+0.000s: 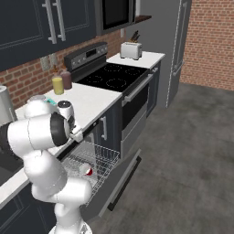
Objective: Pick up the cup and bowl from the counter, place them in the dishwasher, and close the dishwasher door.
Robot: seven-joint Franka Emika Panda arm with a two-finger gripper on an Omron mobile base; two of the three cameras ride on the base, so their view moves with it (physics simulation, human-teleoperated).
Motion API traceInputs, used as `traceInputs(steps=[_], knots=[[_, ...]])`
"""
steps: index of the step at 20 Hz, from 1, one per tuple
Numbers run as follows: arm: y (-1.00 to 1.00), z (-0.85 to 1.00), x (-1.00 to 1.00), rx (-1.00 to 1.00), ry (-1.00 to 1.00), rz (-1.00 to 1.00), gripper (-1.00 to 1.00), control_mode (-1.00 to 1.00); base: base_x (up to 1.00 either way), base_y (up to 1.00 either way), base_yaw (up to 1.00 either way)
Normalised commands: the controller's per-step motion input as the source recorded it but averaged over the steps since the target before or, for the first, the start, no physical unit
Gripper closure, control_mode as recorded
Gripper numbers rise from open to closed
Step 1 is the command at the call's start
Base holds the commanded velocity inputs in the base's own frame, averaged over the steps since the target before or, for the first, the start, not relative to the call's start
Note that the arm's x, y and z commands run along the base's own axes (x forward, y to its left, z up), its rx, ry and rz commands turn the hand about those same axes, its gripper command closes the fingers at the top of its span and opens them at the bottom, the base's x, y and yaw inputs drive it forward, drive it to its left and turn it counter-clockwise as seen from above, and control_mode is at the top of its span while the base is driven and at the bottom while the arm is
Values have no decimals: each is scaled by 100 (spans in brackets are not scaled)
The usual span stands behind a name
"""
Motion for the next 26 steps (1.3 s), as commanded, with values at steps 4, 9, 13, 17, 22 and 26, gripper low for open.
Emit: traceInputs(steps=[4,9,13,17,22,26], knots=[[-93,53,-67,1,0,0,100,-100,0,0,0],[-66,85,-36,5,0,0,100,-100,0,0,0],[-66,41,-8,1,9,0,100,-100,0,0,0],[-46,-9,6,0,9,1,100,-100,0,0,0],[-38,-30,36,0,0,9,100,-100,0,0,0],[-18,-56,54,0,0,17,100,-100,0,0,0]])
